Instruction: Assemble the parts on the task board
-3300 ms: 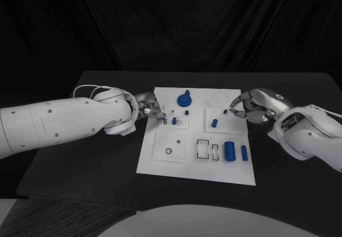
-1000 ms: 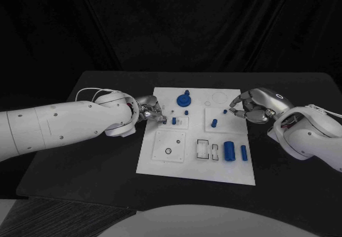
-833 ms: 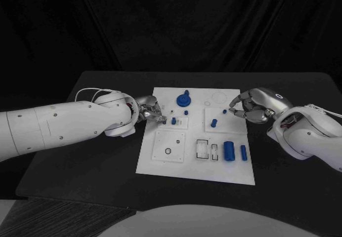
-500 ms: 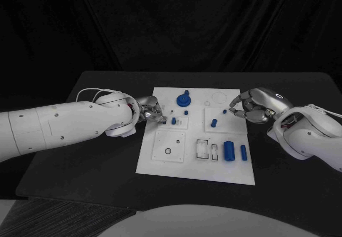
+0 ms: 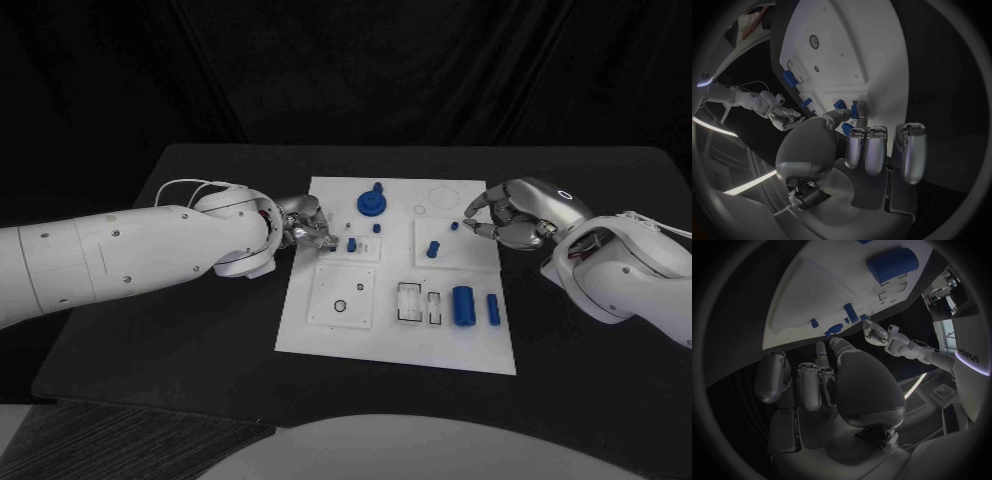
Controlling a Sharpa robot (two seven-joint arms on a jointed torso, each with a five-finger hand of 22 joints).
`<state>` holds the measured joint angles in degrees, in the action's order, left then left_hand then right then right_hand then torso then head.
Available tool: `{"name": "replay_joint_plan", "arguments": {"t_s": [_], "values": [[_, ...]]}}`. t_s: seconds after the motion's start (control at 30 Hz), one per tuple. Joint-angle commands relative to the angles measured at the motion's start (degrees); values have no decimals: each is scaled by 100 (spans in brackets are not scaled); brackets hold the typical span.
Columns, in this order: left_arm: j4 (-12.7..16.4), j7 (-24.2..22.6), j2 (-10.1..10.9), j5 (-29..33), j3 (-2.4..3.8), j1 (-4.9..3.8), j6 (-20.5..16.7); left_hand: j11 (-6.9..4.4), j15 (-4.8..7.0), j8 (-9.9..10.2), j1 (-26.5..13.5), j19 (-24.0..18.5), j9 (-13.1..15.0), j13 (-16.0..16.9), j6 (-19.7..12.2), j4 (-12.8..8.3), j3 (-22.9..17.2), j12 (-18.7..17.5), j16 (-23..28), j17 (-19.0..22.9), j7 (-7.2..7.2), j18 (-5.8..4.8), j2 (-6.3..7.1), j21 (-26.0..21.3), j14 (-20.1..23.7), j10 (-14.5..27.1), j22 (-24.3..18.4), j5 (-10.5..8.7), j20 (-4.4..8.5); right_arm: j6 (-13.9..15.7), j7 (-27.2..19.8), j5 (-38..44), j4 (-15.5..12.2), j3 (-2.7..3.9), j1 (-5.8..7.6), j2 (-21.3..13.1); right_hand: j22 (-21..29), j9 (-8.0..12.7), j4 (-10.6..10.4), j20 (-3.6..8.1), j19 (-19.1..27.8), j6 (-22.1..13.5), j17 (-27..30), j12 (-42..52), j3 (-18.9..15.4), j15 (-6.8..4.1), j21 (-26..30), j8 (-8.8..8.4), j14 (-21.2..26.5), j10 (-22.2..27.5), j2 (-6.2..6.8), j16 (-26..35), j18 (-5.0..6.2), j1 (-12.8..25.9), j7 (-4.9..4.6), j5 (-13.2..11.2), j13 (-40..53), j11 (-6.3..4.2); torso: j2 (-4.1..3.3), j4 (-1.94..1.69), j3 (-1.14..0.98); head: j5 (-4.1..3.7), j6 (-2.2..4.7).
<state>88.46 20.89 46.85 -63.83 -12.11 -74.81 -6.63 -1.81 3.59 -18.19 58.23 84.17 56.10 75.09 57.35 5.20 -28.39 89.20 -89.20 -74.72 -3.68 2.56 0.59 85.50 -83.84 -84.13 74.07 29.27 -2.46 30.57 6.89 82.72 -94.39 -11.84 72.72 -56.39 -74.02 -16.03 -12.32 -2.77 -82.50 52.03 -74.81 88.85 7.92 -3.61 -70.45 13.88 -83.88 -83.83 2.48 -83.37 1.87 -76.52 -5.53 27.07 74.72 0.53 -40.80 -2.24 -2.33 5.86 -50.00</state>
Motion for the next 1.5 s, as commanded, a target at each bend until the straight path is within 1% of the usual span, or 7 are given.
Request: {"name": "replay_joint_plan", "arguments": {"t_s": [0.03, 1.27, 1.3, 1.37, 1.4, 1.47, 1.5], "values": [[-4, -58, -21, -4, -9, 36, 110, 17, 28, -89, 268, 193, -65, 1481, 403, 25, -111, 62, -80, -1528, 191, -112, -292, -62, -616, -573, 1400, 44, -14, 60, 55, 13, -11, 4, -10, -5, -1032, 61, 34, -28, -21, 34, -419, 115, 119, 46, 81, 99, -393, -617, -41, 60, 241, -36, -5, 101, 1528, 29, 2, -4, 0, -9, 0], [28, -9, 2, -4, -9, 50, 197, 0, 38, -116, 431, 129, -95, 1446, 452, -45, -126, 0, -80, -1528, 213, -88, -277, -152, -616, -525, 1368, 91, -8, 38, 61, 13, 5, 4, -10, 6, -1032, 61, 34, -28, -21, 34, -419, 115, 119, 46, 81, 99, -393, -617, -41, 60, 241, -36, -5, 101, 1528, 29, 2, -2, 0, 6, 0], [26, -12, -1, -4, -9, 50, 198, 5, 38, -108, 438, 125, -106, 1442, 439, -36, -113, -6, -80, -1528, 206, -87, -268, -159, -616, -520, 1366, 58, -8, 38, 60, 13, 5, 4, -10, 6, -1032, 61, 34, -28, -21, 34, -419, 115, 119, 46, 81, 99, -393, -617, -41, 60, 241, -36, -5, 101, 1528, 29, 2, -2, 0, 7, 0], [21, -15, -7, -4, -9, 50, 205, 18, 31, -79, 457, 118, -149, 1435, 393, 14, -56, -18, -80, -1528, 190, -85, -248, -173, -616, -511, 1362, -116, -15, 38, 60, 13, 6, 3, -10, 6, -1032, 61, 34, -28, -21, 34, -419, 115, 119, 46, 81, 99, -393, -617, -41, 60, 241, -36, -5, 101, 1528, 29, 2, -2, 0, 2, 0], [20, -16, -9, -4, -9, 50, 209, 33, 19, -49, 419, 112, -182, 1432, 341, 104, 33, -22, -80, -1528, 177, -83, -222, -184, -616, -507, 1359, -381, -24, 39, 59, 13, 6, 3, -10, 6, -1032, 61, 34, -28, -21, 34, -419, 115, 119, 46, 81, 99, -393, -617, -41, 60, 241, -36, -5, 101, 1528, 29, 2, -2, 0, 2, 0], [17, -16, -11, -4, -9, 50, 218, 41, 7, -28, 376, 102, -225, 1425, 313, 230, 158, -33, -80, -1528, 165, -79, -194, -202, -616, -498, 1354, -636, -32, 38, 59, 13, 7, 3, -10, 6, -1032, 61, 34, -28, -21, 34, -419, 115, 119, 46, 81, 99, -393, -617, -41, 60, 241, -36, -5, 101, 1528, 29, 2, -2, -1, -3, 0], [17, -15, -12, -4, -9, 50, 222, 41, 7, -23, 375, 101, -238, 1424, 309, 261, 188, -34, -80, -1528, 165, -78, -191, -206, -616, -497, 1353, -682, -36, 38, 59, 13, 6, 3, -10, 6, -1032, 61, 34, -28, -21, 34, -419, 115, 119, 46, 81, 99, -393, -617, -41, 60, 241, -36, -5, 101, 1528, 29, 4, -2, 0, 0, 0]]}}
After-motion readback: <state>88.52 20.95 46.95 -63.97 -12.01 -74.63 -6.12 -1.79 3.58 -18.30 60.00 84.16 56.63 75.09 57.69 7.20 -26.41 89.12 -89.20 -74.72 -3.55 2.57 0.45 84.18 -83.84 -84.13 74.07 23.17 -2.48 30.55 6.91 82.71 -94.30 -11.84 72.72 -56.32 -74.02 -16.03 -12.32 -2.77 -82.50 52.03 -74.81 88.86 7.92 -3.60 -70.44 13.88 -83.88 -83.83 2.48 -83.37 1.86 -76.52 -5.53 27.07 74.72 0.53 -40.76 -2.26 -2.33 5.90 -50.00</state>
